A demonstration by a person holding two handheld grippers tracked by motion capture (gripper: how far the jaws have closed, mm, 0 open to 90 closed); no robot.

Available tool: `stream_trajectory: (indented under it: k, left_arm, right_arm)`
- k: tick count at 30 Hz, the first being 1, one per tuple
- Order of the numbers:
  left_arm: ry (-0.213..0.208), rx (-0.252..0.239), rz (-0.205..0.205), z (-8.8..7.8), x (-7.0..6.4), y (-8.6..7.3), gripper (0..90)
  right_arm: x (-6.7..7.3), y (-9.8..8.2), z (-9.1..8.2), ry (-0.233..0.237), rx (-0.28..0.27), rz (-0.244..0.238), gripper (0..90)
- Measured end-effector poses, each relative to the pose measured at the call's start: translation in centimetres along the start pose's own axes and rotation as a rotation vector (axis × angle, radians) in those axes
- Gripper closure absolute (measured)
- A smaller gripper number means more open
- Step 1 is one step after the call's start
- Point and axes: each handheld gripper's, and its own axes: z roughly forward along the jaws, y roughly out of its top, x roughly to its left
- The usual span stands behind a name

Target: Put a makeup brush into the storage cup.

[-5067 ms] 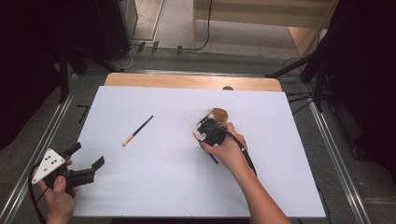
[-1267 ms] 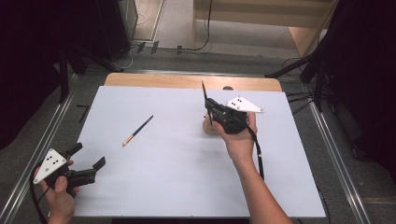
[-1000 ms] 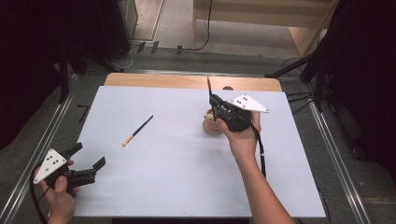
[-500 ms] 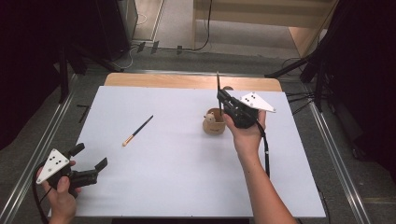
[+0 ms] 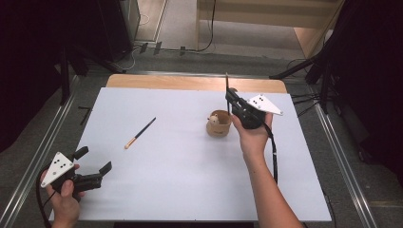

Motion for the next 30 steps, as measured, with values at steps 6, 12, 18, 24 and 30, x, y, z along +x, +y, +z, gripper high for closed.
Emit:
stream_trajectory:
  k: [6, 12, 18, 24, 30]
  left_arm:
    - [-0.001, 0.002, 0.004, 0.0, 0.0, 0.0, 1.8]
    - [0.000, 0.002, 0.003, 0.0, 0.0, 0.0, 1.8]
    - [0.000, 0.001, 0.004, 0.0, 0.0, 0.0, 1.8]
    - [0.000, 0.001, 0.004, 0.0, 0.0, 0.0, 1.8]
    - [0.001, 0.000, 0.004, 0.0, 0.0, 0.0, 1.8]
  right_arm:
    - [-0.6, -1.0, 0.3, -0.006, 0.004, 0.006, 84.5]
    - [-0.7, -1.6, 0.6, -0.008, 0.016, 0.002, 84.5]
    - [-0.7, -2.0, 1.1, -0.010, 0.025, 0.001, 84.5]
    - [-0.8, -2.6, 1.3, -0.014, 0.042, 0.004, 84.5]
    - [-1.2, -3.7, 1.4, -0.027, 0.055, 0.019, 84.5]
